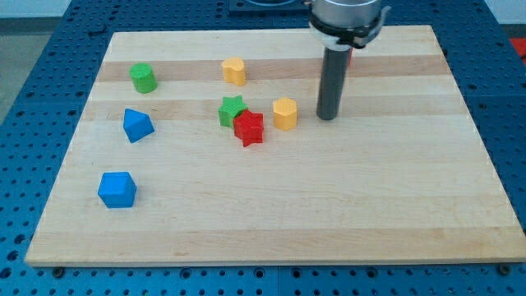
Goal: Push the red circle above the yellow hexagon
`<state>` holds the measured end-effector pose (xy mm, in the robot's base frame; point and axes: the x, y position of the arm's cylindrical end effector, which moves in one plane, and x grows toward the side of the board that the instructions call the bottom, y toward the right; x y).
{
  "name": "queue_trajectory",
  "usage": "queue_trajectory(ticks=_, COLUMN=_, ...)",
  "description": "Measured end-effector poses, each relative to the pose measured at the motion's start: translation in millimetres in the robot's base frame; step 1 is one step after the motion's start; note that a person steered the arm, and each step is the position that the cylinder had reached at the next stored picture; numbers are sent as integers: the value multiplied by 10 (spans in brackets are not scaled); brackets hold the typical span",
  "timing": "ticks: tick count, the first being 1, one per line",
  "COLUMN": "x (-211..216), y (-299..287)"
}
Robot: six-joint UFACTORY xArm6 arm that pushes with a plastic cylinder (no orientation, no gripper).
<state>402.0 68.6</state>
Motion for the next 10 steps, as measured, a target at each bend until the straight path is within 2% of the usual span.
queue_trajectory(ticks=2, x=0, y=-374)
queue_trajectory(ticks=4, x=-30, y=-267)
queue_trajectory(ticks=5, x=-271, y=266)
queue_trajectory(ticks=7, x=-1108, y=1190)
queue_trajectory(ticks=8, x=-1510, y=1312)
queue_trajectory(ticks=10, x=-1490, y=944)
